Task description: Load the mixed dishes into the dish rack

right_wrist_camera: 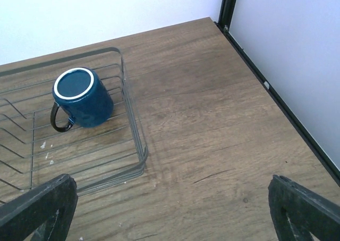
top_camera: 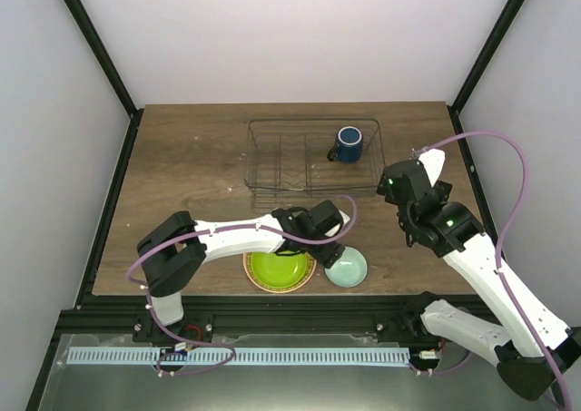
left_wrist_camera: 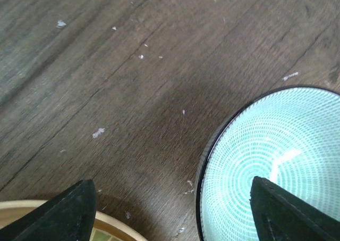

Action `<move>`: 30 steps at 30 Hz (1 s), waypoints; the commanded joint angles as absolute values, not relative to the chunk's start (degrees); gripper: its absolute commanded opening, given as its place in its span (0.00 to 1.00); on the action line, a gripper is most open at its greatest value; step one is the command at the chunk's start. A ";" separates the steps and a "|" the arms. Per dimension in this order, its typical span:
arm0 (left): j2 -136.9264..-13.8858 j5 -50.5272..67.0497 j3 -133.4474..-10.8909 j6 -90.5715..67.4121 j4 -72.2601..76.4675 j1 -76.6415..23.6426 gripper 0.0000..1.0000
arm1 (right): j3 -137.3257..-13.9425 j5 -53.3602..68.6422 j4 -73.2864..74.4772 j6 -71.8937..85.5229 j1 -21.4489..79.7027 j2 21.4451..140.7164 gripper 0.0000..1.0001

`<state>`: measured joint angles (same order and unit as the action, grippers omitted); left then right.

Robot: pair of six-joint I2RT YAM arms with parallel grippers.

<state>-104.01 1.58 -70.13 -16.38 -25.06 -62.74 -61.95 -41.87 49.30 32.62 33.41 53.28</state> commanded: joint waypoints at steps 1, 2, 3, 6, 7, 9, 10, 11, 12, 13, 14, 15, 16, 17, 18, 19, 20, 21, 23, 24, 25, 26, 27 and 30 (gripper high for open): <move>-105.80 0.67 -72.59 -15.56 -27.05 -63.66 0.77 | -62.48 -44.63 51.44 33.76 33.67 50.12 1.00; -105.97 0.78 -72.86 -15.50 -27.21 -63.76 0.75 | -62.49 -44.83 51.53 33.75 33.66 49.76 1.00; -106.35 0.87 -73.20 -15.46 -27.44 -63.92 0.73 | -62.42 -44.98 51.86 33.79 33.66 49.47 1.00; -107.40 1.66 -73.96 -15.16 -28.23 -64.22 0.64 | -62.15 -45.26 52.29 33.95 33.66 49.21 1.00; -107.73 2.24 -74.20 -15.05 -28.36 -64.25 0.62 | -62.10 -45.37 52.49 34.08 33.66 49.22 1.00; -108.35 3.50 -74.62 -14.87 -28.51 -64.58 0.59 | -61.95 -45.42 52.58 34.19 33.69 49.09 1.00; -108.63 3.94 -74.82 -14.86 -28.56 -64.78 0.58 | -61.84 -45.44 52.56 34.19 33.67 49.01 1.00; -108.94 4.34 -74.98 -14.68 -28.65 -65.00 0.57 | -61.79 -45.44 52.56 34.27 33.66 48.85 1.00; -109.24 4.93 -75.32 -14.51 -28.84 -65.18 0.57 | -61.71 -45.52 52.51 34.28 33.68 48.68 1.00; -109.71 5.60 -75.63 -14.36 -29.09 -65.33 0.57 | -61.74 -45.53 52.52 34.26 33.66 48.51 1.00; -110.20 6.11 -76.10 -14.17 -29.43 -65.45 0.57 | -61.63 -45.53 52.45 34.27 33.68 48.25 1.00; -110.65 6.42 -76.56 -14.06 -29.71 -65.54 0.57 | -61.55 -45.48 52.40 34.23 33.66 48.07 1.00; -111.04 6.49 -76.75 -13.92 -29.90 -65.68 0.56 | -61.53 -45.44 52.39 34.19 33.66 47.90 1.00; -111.27 6.50 -76.92 -13.97 -30.07 -65.78 0.56 | -61.45 -45.51 52.45 34.21 33.66 47.76 1.00; -111.42 6.43 -76.91 -14.02 -29.99 -65.89 0.54 | -61.41 -45.52 52.50 34.21 33.66 47.65 1.00; -111.52 6.42 -76.95 -14.12 -29.91 -65.91 0.51 | -61.36 -45.57 52.60 34.19 33.66 47.57 1.00; -111.45 6.42 -76.84 -14.17 -29.84 -65.99 0.48 | -61.28 -45.61 52.59 34.19 33.66 47.51 1.00; -111.34 6.39 -76.75 -14.31 -29.73 -66.00 0.46 | -61.26 -45.61 52.57 34.19 33.66 47.47 1.00; -111.07 6.05 -76.73 -14.33 -29.63 -66.00 0.39 | -61.19 -45.55 52.43 34.12 33.66 47.55 1.00; -110.87 5.83 -76.68 -14.36 -29.62 -66.01 0.36 | -61.17 -45.53 52.19 33.99 33.62 47.59 1.00; -110.67 5.76 -76.57 -14.41 -29.62 -66.01 0.33 | -61.05 -45.46 52.01 33.87 33.70 47.63 1.00; -110.46 5.74 -76.60 -14.41 -29.54 -66.01 0.30 | -61.04 -45.44 51.85 33.76 33.67 47.71 1.00; -110.29 5.69 -76.47 -14.41 -29.49 -66.01 0.28 | -60.94 -45.41 51.59 33.64 33.66 47.79 1.00; -110.04 6.48 -76.09 -14.37 -28.83 -66.01 0.24 | -60.66 -44.90 50.71 33.17 33.66 47.98 1.00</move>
